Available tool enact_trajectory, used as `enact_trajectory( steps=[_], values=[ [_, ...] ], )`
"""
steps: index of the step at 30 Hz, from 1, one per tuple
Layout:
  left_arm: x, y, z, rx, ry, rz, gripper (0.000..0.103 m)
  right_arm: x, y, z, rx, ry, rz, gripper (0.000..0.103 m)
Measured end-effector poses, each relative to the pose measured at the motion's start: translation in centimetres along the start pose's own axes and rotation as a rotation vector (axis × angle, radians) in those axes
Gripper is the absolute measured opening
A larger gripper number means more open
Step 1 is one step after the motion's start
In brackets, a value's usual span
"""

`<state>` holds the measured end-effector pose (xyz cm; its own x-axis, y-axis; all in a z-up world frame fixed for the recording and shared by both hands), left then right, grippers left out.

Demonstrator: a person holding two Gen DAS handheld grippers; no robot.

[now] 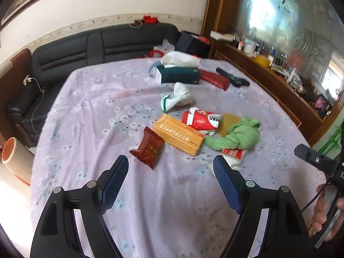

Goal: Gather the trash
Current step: 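Move both tools back over the table toward the green towel, then grasp the green towel with the right tool while the left tool grasps the red wrapper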

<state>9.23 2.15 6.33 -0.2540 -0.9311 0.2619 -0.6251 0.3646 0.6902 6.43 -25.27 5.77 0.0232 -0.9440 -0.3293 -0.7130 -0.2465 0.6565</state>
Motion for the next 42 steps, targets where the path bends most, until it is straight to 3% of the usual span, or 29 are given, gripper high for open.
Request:
enact_trajectory(
  steps=[5, 12, 17, 20, 23, 25, 29, 34, 42],
  values=[
    [-1.6, -4.0, -1.3, -0.08, 0.006, 0.019, 0.08, 0.2, -4.0, -1.5, -0.038, 0.007, 0.022, 0.09],
    [-2.9, -8.7, -2.1, -0.164, -0.062, -0.072, 0.08, -0.8, -9.6, -3.5, -0.078, 0.056, 0.061, 0.09],
    [-4.1, -10.8, -2.1, -0.186, -0.041, -0.124, 0.079, -1.9, -12.0, -3.9, -0.081, 0.117, 0.133, 0.088],
    [-4.4, -11.6, -1.8, -0.207, -0.033, -0.116, 0.066, -2.1, -12.4, -3.3, -0.101, 0.141, 0.134, 0.07],
    [-4.2, -12.0, -1.4, -0.236, -0.028, -0.105, 0.048, -1.6, -12.6, -3.1, -0.099, 0.139, 0.138, 0.062],
    [-4.1, -12.3, -1.1, -0.253, -0.037, -0.125, 0.031, -1.2, -12.4, -3.2, -0.098, 0.129, 0.129, 0.057],
    [-4.2, -11.4, -0.6, -0.254, 0.022, -0.095, 0.029, -0.8, -11.3, -3.2, -0.075, 0.11, 0.122, 0.048],
    [-2.8, -7.2, 0.9, -0.208, 0.101, -0.054, 0.028, 0.0, -7.0, -2.7, -0.004, 0.058, 0.086, 0.046],
    [3.2, -0.7, 5.7, -0.117, 0.138, 0.064, 0.028, 2.8, 1.9, 0.0, 0.099, -0.018, 0.039, 0.046]
  ],
)
Point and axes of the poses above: each gripper's, at about its wrist camera, not at the fingertips, and y roughly against the way its jaws point, x to its right, z to its underside, the point moved 1 cm from there along -y, roughly the way its jaws point, and after that the axes turned 12 degrees about z, right-handed, at the moved point
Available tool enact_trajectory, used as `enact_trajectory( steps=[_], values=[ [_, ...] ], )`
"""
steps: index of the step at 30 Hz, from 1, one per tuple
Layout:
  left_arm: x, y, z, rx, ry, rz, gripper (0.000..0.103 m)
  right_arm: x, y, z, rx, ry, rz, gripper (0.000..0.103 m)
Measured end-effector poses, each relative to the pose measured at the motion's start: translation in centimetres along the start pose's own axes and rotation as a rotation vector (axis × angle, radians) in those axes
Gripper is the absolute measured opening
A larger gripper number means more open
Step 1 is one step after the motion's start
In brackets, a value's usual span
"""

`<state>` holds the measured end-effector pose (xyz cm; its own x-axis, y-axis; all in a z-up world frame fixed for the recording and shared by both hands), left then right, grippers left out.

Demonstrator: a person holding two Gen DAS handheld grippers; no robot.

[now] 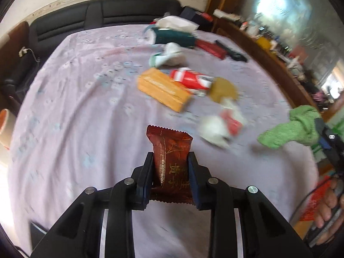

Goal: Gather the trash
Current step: 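Grasp the green towel with the right tool while the left tool grasps the red wrapper, then carry the green towel and red wrapper over the red wastebasket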

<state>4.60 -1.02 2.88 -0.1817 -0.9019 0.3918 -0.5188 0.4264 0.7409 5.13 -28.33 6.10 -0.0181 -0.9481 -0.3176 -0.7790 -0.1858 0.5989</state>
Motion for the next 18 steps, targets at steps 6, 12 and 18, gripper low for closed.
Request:
enact_trajectory(
  steps=[6, 12, 18],
  values=[
    [5.8, 3.0, 3.7, 0.075, -0.044, 0.067, 0.028, 2.8, 5.8, 2.0, 0.035, -0.062, -0.005, 0.046],
    [10.0, 5.7, 5.9, 0.138, -0.088, 0.078, 0.028, 4.2, 10.8, 4.6, 0.052, -0.053, 0.012, 0.046],
    [13.0, 7.6, 7.4, 0.188, -0.126, 0.066, 0.028, 5.6, 15.4, 6.7, 0.083, -0.05, 0.026, 0.046]
  ],
)
Point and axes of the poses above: each gripper's, at about its wrist camera, not at the fingertips, and y roughly against the way its jaws point, x to its right, z to its underside, the point moved 1 cm from there along -y, roughly the way its jaws point, and after that the axes turned 12 degrees about z, right-handed, at the moved point
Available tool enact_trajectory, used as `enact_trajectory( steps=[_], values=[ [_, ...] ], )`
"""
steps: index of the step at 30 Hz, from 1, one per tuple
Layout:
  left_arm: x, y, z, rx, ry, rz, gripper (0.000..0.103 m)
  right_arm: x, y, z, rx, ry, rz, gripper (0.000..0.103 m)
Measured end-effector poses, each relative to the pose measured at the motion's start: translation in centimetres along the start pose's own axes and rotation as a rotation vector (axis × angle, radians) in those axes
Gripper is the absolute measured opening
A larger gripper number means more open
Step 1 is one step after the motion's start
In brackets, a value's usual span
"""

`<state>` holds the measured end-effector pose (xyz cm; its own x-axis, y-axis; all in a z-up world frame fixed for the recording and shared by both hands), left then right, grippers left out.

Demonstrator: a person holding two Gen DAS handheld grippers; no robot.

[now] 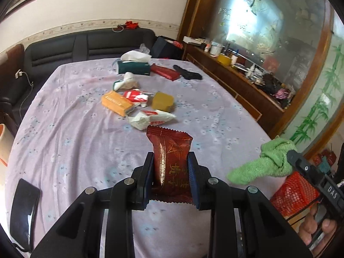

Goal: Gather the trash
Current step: 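Carry the green towel and red wrapper over the red wastebasket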

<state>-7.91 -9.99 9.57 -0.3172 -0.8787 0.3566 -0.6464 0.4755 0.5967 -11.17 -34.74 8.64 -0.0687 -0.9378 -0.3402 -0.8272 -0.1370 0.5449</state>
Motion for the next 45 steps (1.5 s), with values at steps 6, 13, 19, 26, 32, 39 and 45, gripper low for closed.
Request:
enact_trajectory(
  steps=[6, 13, 19, 26, 32, 39, 45],
  values=[
    [3.6, 1.6, 0.7, 0.01, -0.065, 0.054, 0.029, 1.3, 4.4, 1.0, 0.049, -0.001, 0.019, 0.046],
    [6.5, 2.5, 0.7, 0.026, -0.121, 0.082, 0.028, 2.9, 8.0, 1.1, 0.111, -0.015, 0.064, 0.046],
    [7.9, 2.9, 0.6, 0.033, -0.147, 0.1, 0.028, 4.0, 10.4, 0.7, 0.157, -0.026, 0.088, 0.046],
    [9.2, 3.0, 0.7, 0.03, -0.168, 0.123, 0.028, 4.9, 12.5, 0.3, 0.204, -0.036, 0.112, 0.046],
    [10.3, 2.8, 1.0, 0.022, -0.188, 0.136, 0.028, 6.1, 13.4, 0.3, 0.222, -0.052, 0.136, 0.046],
    [11.3, 2.4, 1.2, 0.008, -0.208, 0.152, 0.028, 7.3, 14.3, 0.7, 0.225, -0.074, 0.163, 0.046],
    [12.9, 1.5, 1.0, -0.003, -0.24, 0.177, 0.028, 8.3, 15.2, 0.7, 0.241, -0.092, 0.192, 0.046]
  ],
)
Point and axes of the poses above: each gripper's, at about its wrist camera, not at the fingertips, and y roughly against the way its jaws point, x to its right, z to its underside, the point moved 1 cm from there along -y, roughly the way its jaws point, and after that the axes turned 12 degrees about z, right-handed, at the moved point
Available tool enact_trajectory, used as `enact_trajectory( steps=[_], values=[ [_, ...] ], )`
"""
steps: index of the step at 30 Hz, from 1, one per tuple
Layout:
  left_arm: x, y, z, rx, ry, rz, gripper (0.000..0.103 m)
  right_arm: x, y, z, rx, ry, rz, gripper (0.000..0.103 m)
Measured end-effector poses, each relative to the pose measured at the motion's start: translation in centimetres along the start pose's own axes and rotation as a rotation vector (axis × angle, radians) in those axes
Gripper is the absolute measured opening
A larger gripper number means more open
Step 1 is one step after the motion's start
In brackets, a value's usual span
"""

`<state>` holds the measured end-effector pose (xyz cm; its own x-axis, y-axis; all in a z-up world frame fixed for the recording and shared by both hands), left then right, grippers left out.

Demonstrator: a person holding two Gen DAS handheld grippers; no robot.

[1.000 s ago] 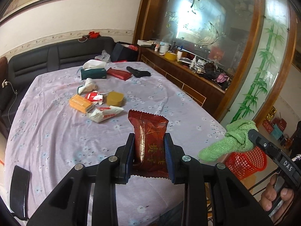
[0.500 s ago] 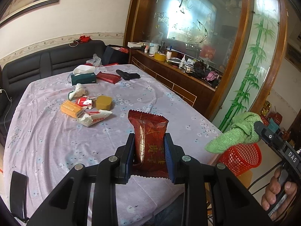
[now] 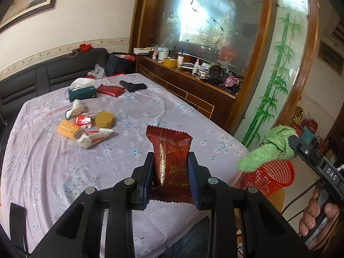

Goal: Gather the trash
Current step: 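Carry the green towel and red wrapper over the red wastebasket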

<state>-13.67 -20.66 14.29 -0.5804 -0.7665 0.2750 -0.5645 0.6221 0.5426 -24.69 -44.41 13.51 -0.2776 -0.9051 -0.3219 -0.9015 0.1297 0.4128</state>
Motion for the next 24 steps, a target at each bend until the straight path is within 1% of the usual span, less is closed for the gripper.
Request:
enact_trajectory(
  steps=[12, 24],
  values=[
    [3.9, -2.7, -1.3, -0.018, -0.082, 0.076, 0.028, 3.0, 1.4, -0.5, 0.025, -0.044, 0.072, 0.046],
    [9.0, -5.7, -3.4, -0.033, -0.169, 0.192, 0.028, 7.0, 3.4, -1.8, 0.082, -0.094, 0.175, 0.046]
  ],
)
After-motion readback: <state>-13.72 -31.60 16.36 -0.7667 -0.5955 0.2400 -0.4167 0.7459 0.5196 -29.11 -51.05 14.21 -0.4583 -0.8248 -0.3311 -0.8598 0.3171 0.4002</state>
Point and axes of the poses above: each gripper's, at about its wrist camera, not at the fingertips, and y roughly against the way its jaws point, x to its right, z to its underside, the point moved 1 cm from there along -y, roughly the way its jaws point, and after that the axes turned 12 degrees about z, right-handed, at the moved point
